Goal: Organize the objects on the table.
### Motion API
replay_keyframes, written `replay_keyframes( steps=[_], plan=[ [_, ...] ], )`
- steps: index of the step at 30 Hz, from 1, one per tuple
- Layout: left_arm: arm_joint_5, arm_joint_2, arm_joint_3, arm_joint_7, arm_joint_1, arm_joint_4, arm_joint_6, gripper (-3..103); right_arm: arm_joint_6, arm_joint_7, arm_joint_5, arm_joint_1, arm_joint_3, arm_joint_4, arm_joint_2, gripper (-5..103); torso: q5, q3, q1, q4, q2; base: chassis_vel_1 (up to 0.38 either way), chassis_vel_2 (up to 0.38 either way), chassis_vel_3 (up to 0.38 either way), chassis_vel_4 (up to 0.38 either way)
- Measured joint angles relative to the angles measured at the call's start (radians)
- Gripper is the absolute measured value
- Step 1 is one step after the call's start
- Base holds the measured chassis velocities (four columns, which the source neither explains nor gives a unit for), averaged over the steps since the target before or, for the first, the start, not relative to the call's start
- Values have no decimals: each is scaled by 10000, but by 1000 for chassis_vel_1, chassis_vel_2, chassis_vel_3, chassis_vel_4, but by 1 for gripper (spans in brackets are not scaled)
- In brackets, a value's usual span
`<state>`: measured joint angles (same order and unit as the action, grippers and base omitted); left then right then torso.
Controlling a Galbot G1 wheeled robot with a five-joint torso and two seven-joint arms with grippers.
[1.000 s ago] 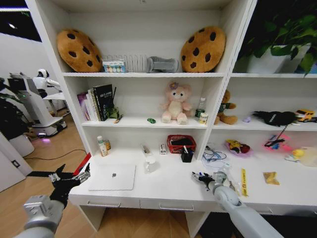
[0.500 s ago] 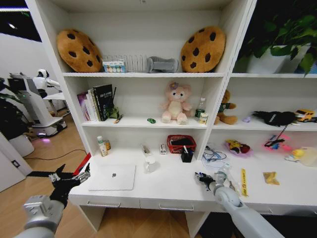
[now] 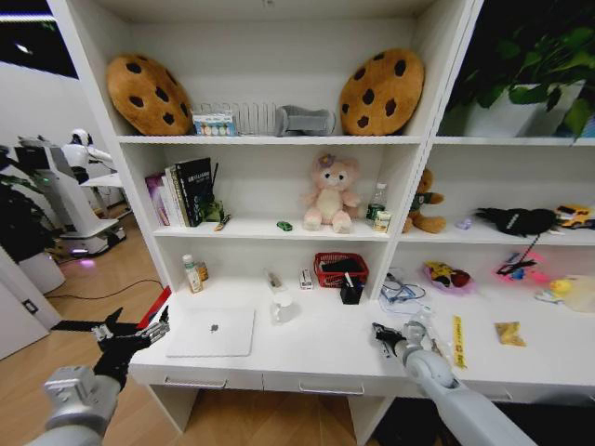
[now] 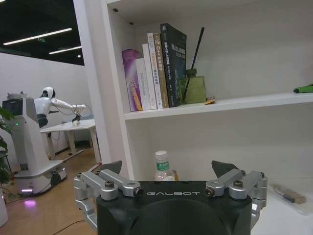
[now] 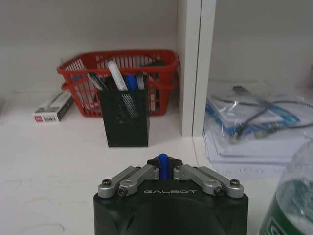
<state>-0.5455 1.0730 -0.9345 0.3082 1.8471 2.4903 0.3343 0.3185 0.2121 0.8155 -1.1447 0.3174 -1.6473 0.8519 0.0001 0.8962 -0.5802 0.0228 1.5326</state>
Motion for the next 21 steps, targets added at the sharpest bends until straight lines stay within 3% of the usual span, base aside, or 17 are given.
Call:
replay_keyframes(
  steps=[5, 7, 8, 10, 13, 15, 18, 20, 21],
  plan=[
    [0, 0, 0, 0, 0, -1, 0, 100, -1044, -810, -642, 555, 3, -175, -120, 8, -3, 0, 0, 0, 0, 0, 0, 0, 0],
    [0, 0, 0, 0, 0, 0, 0, 100, -1956, -1468, -1424, 1316, -378, 321, -49, 8, -3, -1, 0, 0, 0, 0, 0, 0, 0],
    [0, 0, 0, 0, 0, 0, 0, 100, -1956, -1468, -1424, 1316, -378, 321, -49, 8, -3, -1, 0, 0, 0, 0, 0, 0, 0],
    [0, 0, 0, -1, 0, 0, 0, 100, -3261, -1727, -2485, 2248, -960, 1369, 309, 8, 4, 0, -1, -2, 0, 0, 0, 0, 0],
    [0, 0, 0, -1, 1, 0, -1, 100, -3869, -1837, -2853, 2711, -1261, 1894, 520, 8, 1, 1, 0, -1, -1, 0, 0, 0, 0],
    [0, 0, -1, 1, 0, 0, -1, 100, -4796, -1937, -3266, 3627, -1768, 2758, 917, 8, 0, 1, -1, -3, -1, 0, 0, 0, 0],
    [0, 0, -1, 1, 0, 0, -1, 100, -5009, -1959, -3370, 3898, -1891, 3015, 1040, 8, -1, 1, 0, -3, -1, 0, 0, 0, 0],
    [0, 0, -1, 2, 0, -1, 0, 100, -5762, -1989, -3761, 4794, -2258, 4167, 1573, 8, -4, -1, 0, -4, -1, 0, 0, 0, 0],
    [0, 0, -1, 2, 0, -1, 0, 100, -5762, -1989, -3761, 4794, -2258, 4167, 1573, 8, -4, -1, 0, -4, -1, 0, 0, 0, 0]
  ],
)
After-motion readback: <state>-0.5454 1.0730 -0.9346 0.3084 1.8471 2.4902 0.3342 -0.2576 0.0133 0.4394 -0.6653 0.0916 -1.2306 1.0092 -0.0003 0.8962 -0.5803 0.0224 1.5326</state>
